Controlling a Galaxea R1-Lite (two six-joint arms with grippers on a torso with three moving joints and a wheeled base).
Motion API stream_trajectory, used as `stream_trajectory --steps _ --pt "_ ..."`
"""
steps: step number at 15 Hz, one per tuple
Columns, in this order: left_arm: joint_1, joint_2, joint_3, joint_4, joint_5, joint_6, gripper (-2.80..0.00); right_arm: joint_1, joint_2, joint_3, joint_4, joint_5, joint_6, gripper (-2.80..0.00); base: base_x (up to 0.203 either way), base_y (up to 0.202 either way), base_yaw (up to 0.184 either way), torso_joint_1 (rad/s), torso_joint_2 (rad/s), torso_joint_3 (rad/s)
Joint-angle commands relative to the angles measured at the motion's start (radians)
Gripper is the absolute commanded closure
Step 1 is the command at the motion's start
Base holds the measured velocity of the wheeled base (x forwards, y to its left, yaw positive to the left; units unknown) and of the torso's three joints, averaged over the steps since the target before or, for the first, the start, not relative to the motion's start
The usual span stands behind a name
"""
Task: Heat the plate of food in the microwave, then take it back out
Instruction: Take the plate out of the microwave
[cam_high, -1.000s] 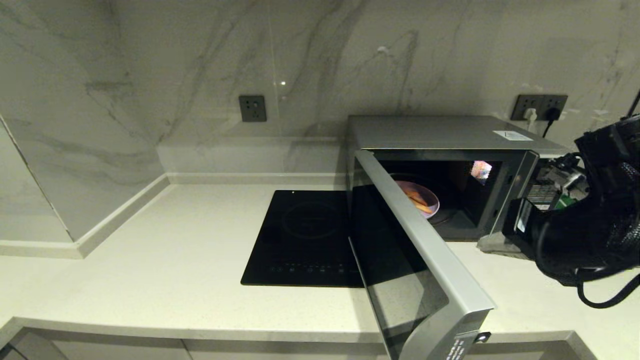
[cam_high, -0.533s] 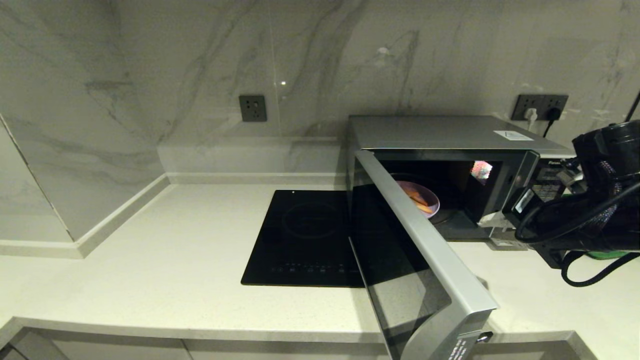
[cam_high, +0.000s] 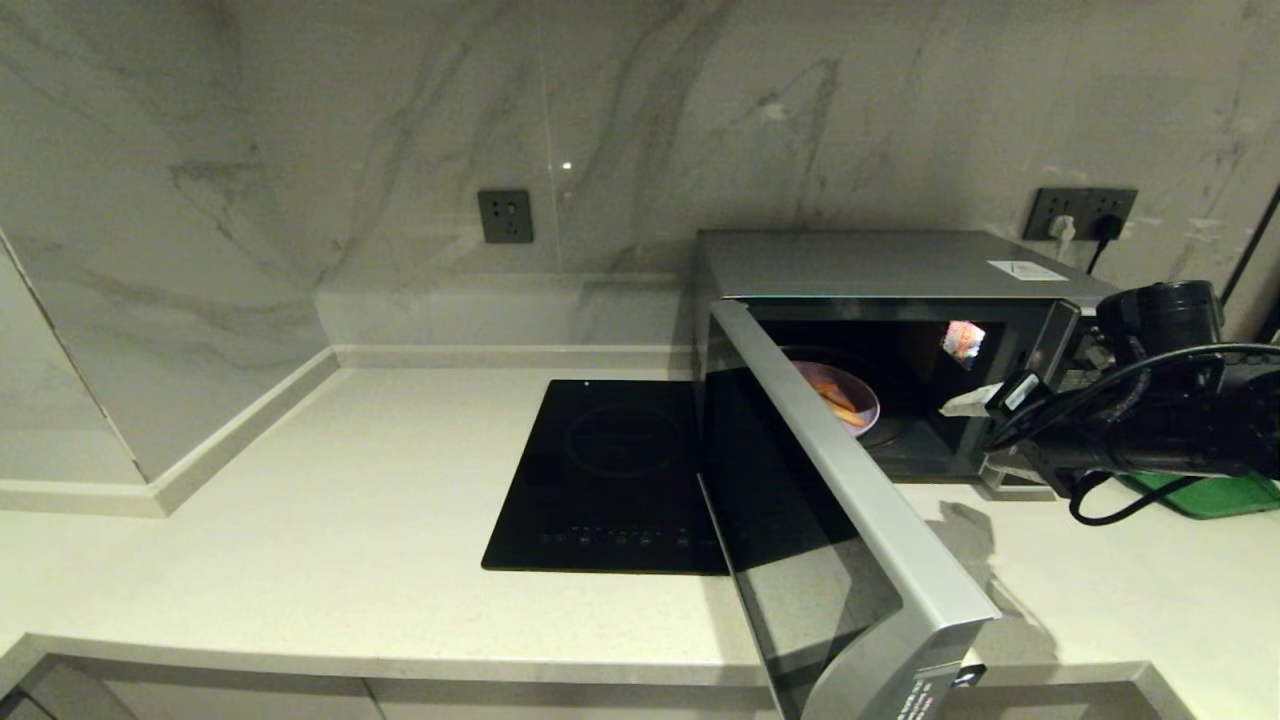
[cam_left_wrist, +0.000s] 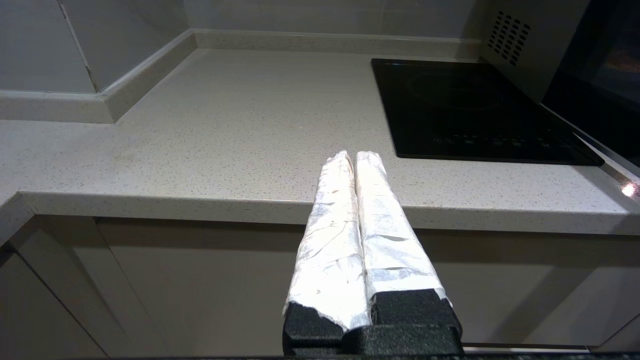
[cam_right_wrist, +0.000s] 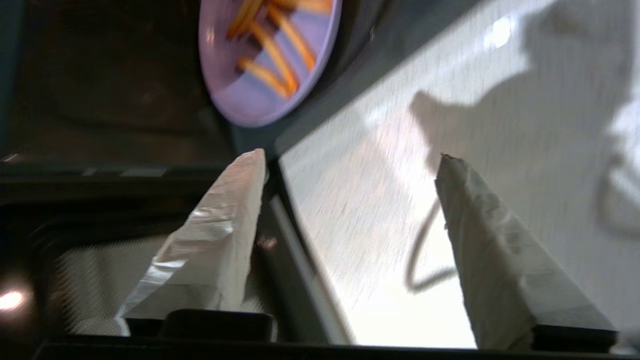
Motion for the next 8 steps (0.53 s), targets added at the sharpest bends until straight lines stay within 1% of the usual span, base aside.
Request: stream_trajectory --steps 1,3,4,5,6,8 --pt "0.001 -0.002 0.0 -0.001 0.001 -0.001 0.0 -0.013 0.115 -0.063 -0.007 -0.005 -0.067 -2.8 0.0 0.0 0.0 0.0 0.0 0.0" --pt "0.001 -0.002 0.0 -0.001 0.001 -0.001 0.0 -0.011 0.164 -0.153 0.065 -0.025 -0.1 -2.8 0.0 0.0 0.0 0.0 0.0 0.0" --pt "0.001 -0.001 0.0 -0.001 0.001 -0.001 0.0 -0.007 0.191 -0.203 0.135 -0.045 -0.11 -2.8 0.0 0.0 0.0 0.0 0.0 0.0" --pt "0.001 -0.001 0.0 -0.001 0.001 -0.001 0.0 0.003 0.218 -0.232 0.193 -0.078 -0.138 -2.8 0.0 0.0 0.0 0.0 0.0 0.0" --pt "0.001 -0.001 0.0 -0.001 0.001 -0.001 0.0 0.015 0.232 -0.235 0.203 -0.124 -0.172 -2.8 0.0 0.0 0.0 0.0 0.0 0.0" --pt "0.001 0.0 0.0 -0.001 0.001 -0.001 0.0 0.052 0.258 -0.247 0.206 -0.205 -0.201 -2.8 0.0 0.0 0.0 0.0 0.0 0.0"
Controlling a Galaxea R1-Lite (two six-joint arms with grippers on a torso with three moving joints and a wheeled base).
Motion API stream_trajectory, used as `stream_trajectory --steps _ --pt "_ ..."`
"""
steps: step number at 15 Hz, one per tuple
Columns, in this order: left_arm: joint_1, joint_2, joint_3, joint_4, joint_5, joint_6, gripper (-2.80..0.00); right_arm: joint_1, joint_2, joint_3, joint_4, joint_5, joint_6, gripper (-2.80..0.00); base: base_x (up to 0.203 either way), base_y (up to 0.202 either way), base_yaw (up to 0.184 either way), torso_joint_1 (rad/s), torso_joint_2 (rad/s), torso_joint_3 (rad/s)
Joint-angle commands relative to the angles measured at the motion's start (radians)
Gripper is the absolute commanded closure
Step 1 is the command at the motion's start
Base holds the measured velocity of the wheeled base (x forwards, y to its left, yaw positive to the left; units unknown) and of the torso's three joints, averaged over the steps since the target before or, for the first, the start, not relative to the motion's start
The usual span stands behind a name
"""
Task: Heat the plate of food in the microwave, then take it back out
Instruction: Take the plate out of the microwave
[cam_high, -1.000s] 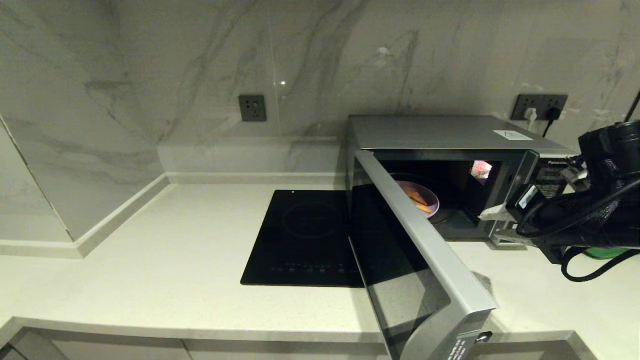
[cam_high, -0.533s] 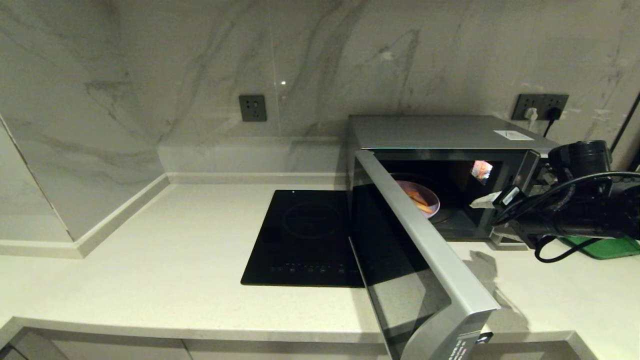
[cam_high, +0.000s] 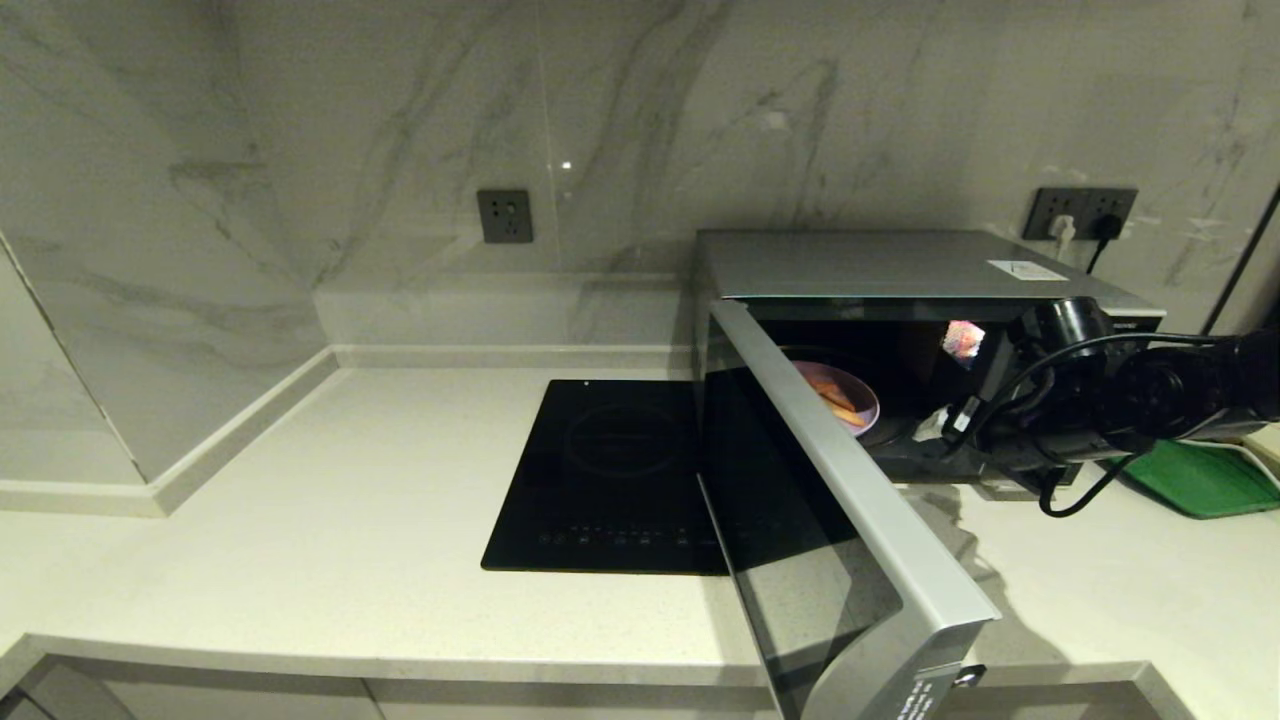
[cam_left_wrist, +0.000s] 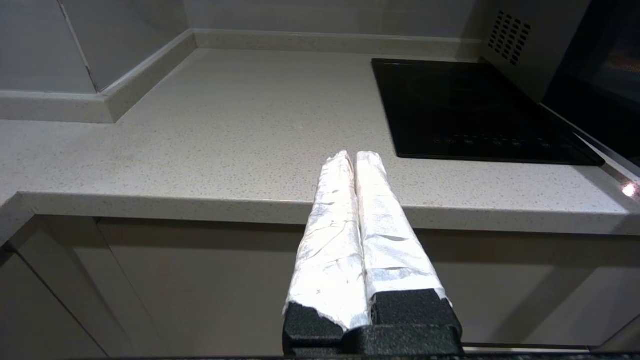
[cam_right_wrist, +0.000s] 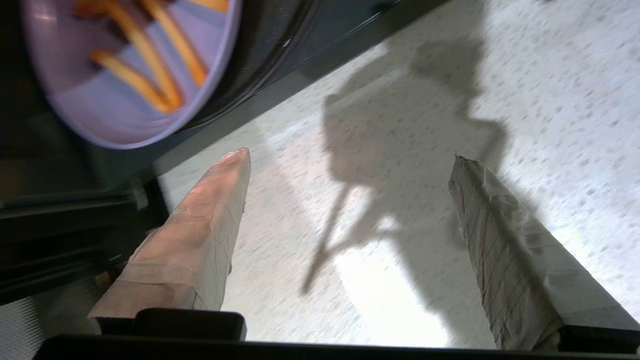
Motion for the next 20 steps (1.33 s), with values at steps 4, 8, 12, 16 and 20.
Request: stream_trajectory --steps 4,8,12,16,20 --pt "0.001 -0.001 0.0 0.0 0.0 -0.001 0.0 0.125 0.052 -0.042 0.001 -0.096 -0.011 -2.8 0.0 0.0 0.0 0.0 0.0 0.0" --pt "0.001 -0.002 0.0 0.0 0.0 -0.001 0.0 0.156 0.115 -0.126 0.001 -0.159 0.004 -2.8 0.0 0.0 0.0 0.0 0.0 0.0" --pt "0.001 0.0 0.0 0.0 0.0 -0.001 0.0 0.152 0.181 -0.174 -0.005 -0.169 0.086 -2.8 0.0 0.0 0.0 0.0 0.0 0.0" --pt "0.001 0.0 0.0 0.0 0.0 -0.001 0.0 0.146 0.223 -0.196 -0.029 -0.163 0.221 -2.8 0.0 0.0 0.0 0.0 0.0 0.0" --pt "0.001 0.0 0.0 0.0 0.0 -0.001 0.0 0.128 0.238 -0.199 -0.062 -0.167 0.233 -2.8 0.0 0.0 0.0 0.0 0.0 0.0"
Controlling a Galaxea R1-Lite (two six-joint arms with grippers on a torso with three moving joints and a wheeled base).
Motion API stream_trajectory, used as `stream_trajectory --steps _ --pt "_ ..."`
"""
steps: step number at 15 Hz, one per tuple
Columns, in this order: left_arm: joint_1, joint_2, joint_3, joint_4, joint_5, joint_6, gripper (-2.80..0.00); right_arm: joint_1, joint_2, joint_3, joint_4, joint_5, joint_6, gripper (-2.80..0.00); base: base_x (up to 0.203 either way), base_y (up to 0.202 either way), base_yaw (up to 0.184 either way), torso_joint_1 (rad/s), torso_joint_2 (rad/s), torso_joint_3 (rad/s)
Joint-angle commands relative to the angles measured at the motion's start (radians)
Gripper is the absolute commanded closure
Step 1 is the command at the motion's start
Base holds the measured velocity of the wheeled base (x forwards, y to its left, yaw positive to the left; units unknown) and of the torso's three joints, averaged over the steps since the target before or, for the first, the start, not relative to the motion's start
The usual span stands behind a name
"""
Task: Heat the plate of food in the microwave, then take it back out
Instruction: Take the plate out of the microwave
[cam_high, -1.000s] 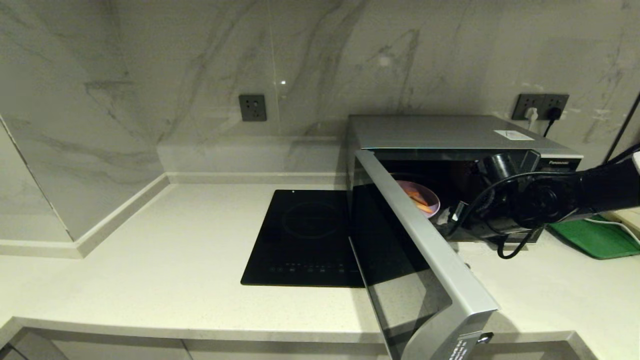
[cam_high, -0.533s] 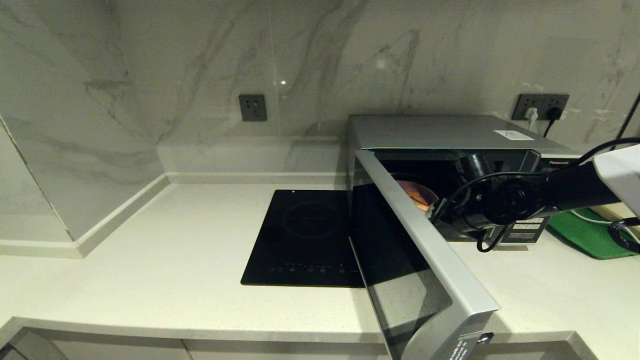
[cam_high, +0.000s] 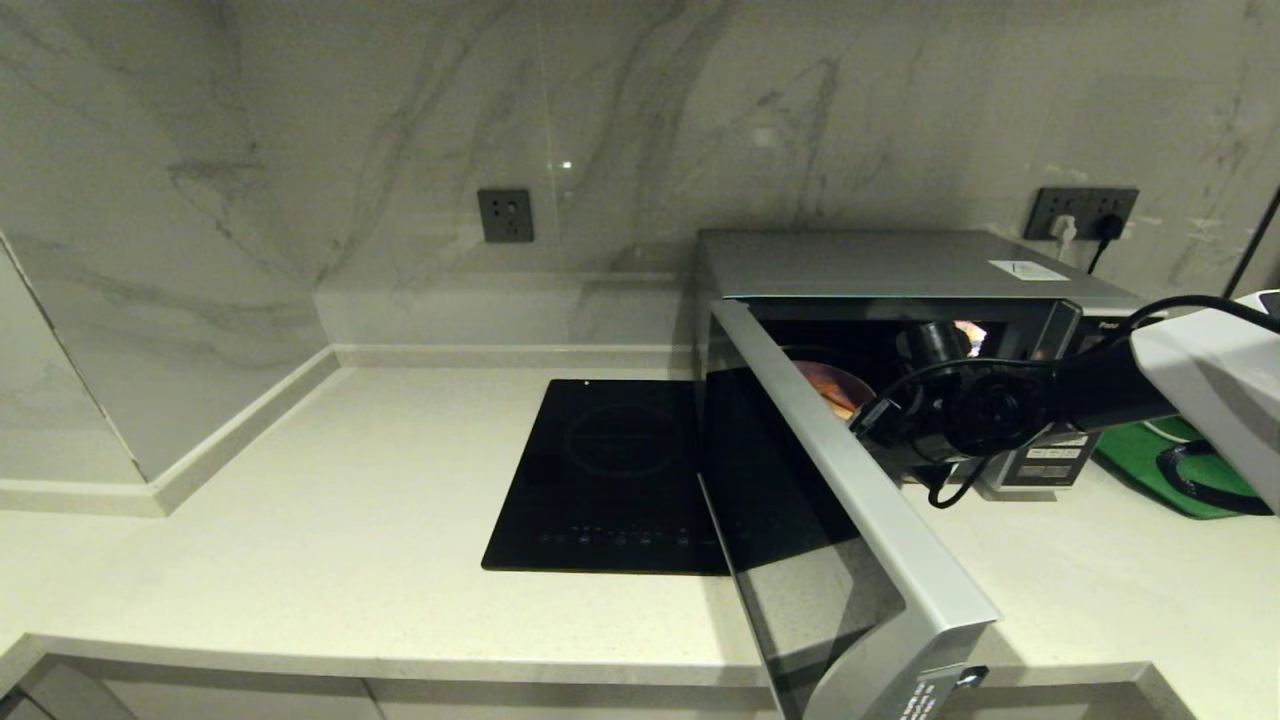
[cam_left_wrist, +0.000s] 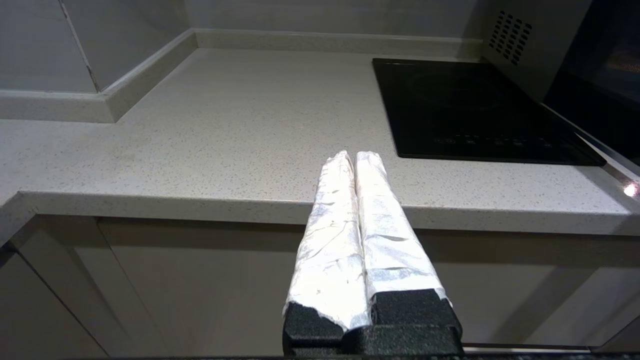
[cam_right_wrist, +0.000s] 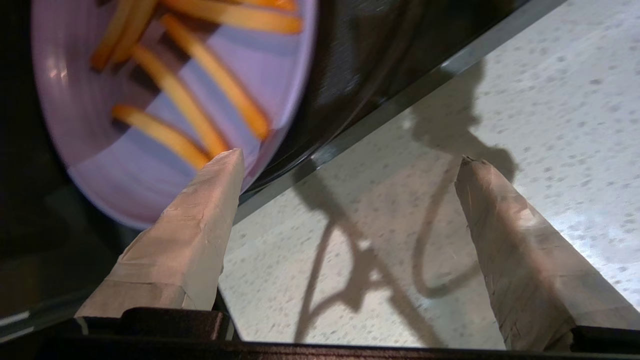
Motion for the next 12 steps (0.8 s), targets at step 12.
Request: stream_trajectory --steps 12 --pt "0.001 -0.002 0.0 -0.001 0.0 -0.001 0.0 -0.01 0.03 -0.024 0.001 -0.023 0.0 -2.8 0.0 0.0 0.0 0.0 0.0 0.0"
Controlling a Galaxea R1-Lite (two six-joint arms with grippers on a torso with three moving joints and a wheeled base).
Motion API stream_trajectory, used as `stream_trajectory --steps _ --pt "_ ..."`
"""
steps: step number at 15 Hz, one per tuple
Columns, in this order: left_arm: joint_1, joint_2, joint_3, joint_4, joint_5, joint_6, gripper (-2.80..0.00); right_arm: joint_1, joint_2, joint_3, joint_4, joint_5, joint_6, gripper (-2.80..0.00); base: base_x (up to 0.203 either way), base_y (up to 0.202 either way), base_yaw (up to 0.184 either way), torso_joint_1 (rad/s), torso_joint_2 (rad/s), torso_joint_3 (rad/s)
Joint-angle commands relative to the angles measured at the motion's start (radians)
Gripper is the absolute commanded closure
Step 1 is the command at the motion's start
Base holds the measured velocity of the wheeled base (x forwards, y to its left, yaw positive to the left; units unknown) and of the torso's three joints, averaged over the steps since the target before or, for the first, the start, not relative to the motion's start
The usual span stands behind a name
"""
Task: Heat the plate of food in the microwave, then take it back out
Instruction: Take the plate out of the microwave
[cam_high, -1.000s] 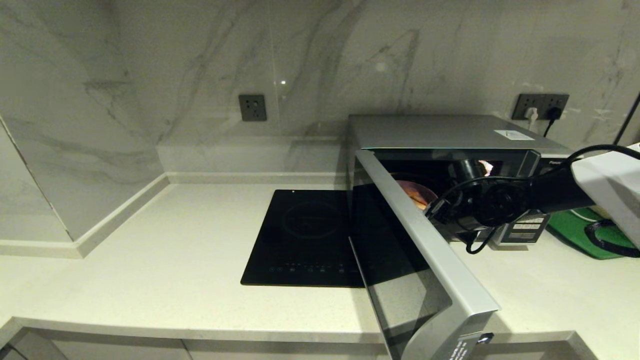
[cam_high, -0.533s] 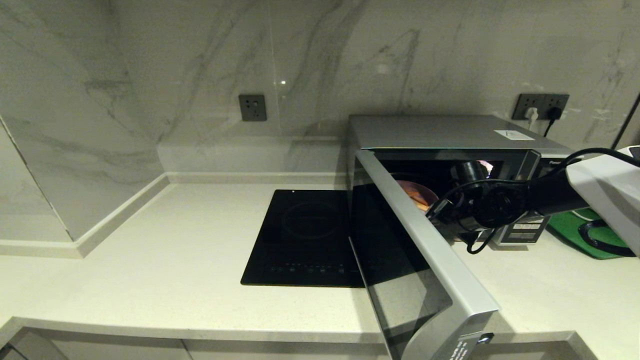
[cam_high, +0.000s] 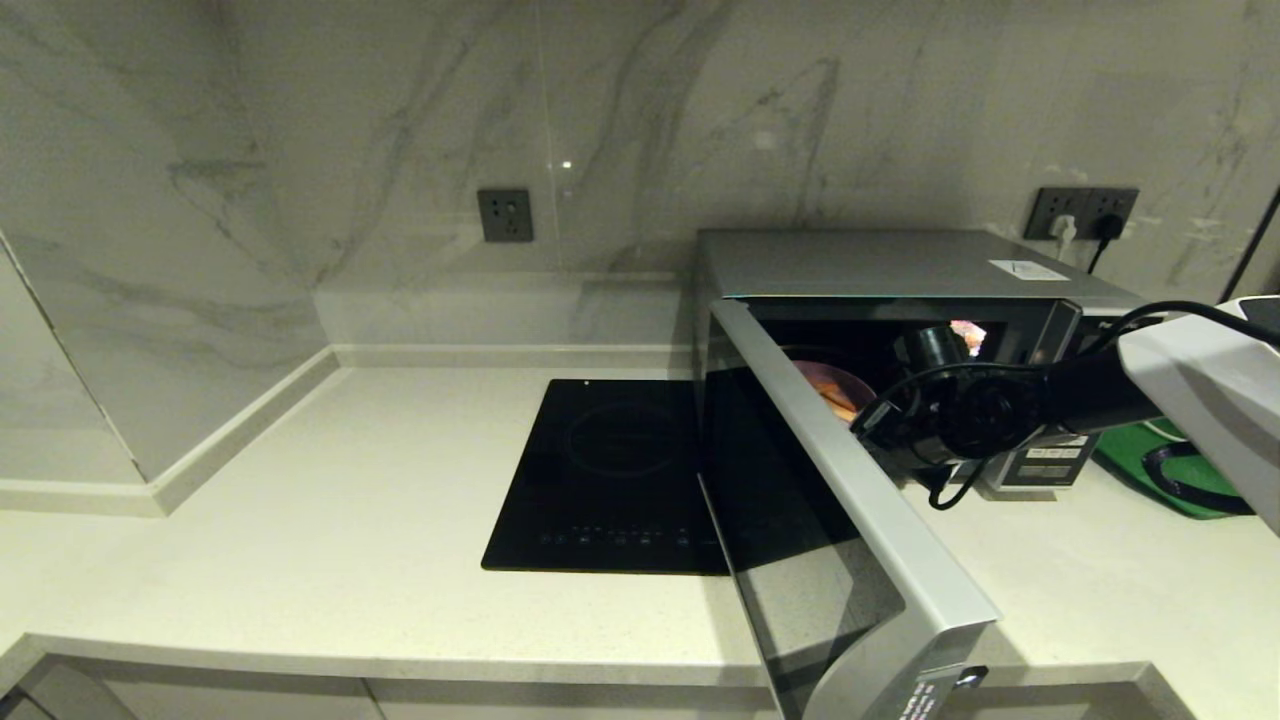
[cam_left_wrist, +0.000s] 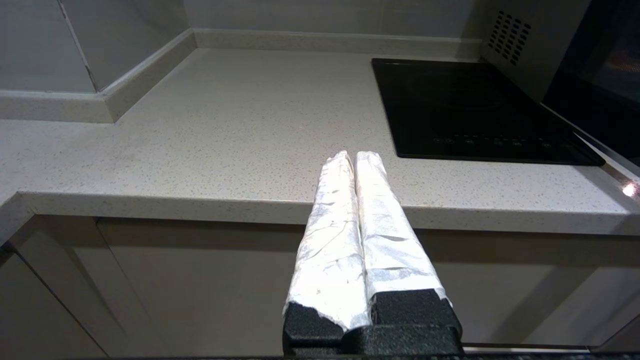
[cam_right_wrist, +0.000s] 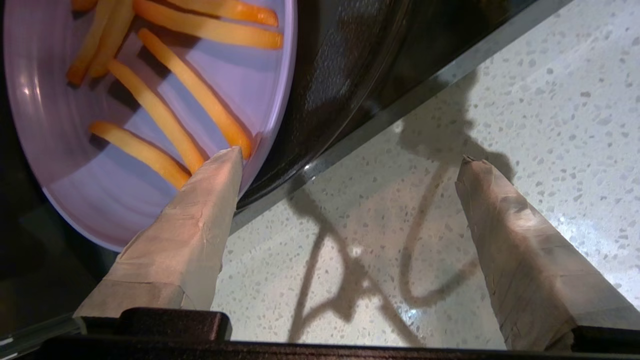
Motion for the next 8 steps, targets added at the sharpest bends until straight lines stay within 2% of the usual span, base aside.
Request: stream_trajectory --steps 1,8 --pt "-0.001 0.0 0.0 0.0 0.0 -0.001 0.0 -0.004 0.006 -0.006 0.0 -0.009 0.005 -2.8 0.0 0.0 0.0 0.0 0.0 0.0" --pt "0.001 0.0 0.0 0.0 0.0 -0.001 0.0 -0.023 0.021 -0.015 0.0 -0.032 0.008 -2.8 0.0 0.0 0.0 0.0 0.0 0.0"
